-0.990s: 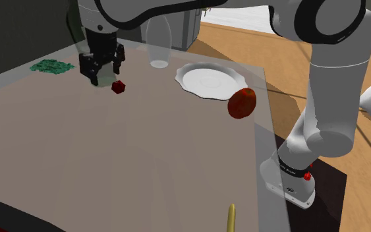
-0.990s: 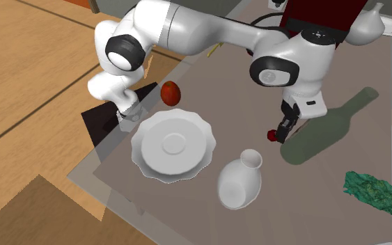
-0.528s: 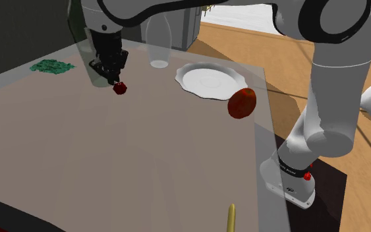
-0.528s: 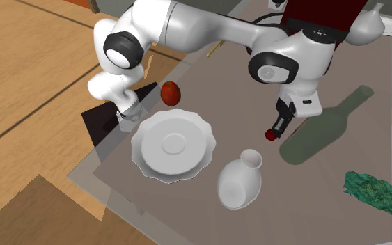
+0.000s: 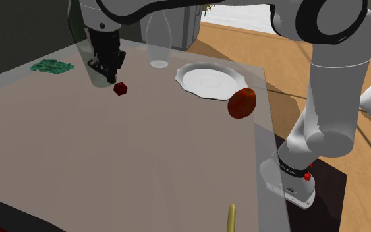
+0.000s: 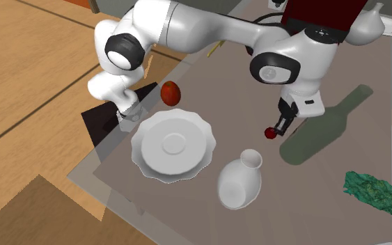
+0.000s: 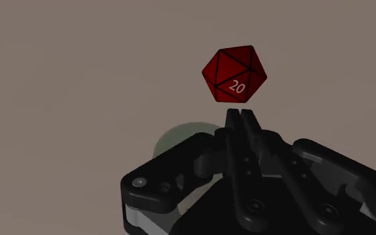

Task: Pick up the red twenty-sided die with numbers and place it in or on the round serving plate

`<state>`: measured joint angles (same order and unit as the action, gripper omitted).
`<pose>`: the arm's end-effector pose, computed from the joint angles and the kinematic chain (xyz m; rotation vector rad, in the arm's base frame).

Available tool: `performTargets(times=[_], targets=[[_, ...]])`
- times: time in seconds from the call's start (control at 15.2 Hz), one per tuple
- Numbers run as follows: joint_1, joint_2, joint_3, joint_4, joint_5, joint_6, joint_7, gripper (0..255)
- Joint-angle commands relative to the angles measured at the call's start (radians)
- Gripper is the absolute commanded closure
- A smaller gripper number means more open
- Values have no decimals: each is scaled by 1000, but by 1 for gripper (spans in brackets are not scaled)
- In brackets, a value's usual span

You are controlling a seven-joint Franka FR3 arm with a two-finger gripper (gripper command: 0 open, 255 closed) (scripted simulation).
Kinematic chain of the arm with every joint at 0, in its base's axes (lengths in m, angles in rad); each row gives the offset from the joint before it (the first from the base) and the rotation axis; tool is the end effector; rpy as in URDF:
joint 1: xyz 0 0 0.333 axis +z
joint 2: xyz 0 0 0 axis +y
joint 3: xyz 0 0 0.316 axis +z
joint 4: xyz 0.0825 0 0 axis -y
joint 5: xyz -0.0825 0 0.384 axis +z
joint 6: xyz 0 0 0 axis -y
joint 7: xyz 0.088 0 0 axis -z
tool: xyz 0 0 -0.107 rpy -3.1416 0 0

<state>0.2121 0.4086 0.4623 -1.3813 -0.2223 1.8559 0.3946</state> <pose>0.5766 0.3689 0.5089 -3.0841 -0.4474 -0.1766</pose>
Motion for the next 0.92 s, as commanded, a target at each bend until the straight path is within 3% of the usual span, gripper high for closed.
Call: performTargets(times=[0.0,0.07,0.13,0.26,0.33,0.86], targets=[[6,28,-6,11,-3,-71,-1,255],[2,9,-3,12,-3,1,-1,255],[2,9,-3,12,-3,1,-1,0],[1,27,15,75,13,-157,-106,0],[1,29,17,80,14,-169,-114,0],[-11,24,11,-29,14,-65,-110,0]])
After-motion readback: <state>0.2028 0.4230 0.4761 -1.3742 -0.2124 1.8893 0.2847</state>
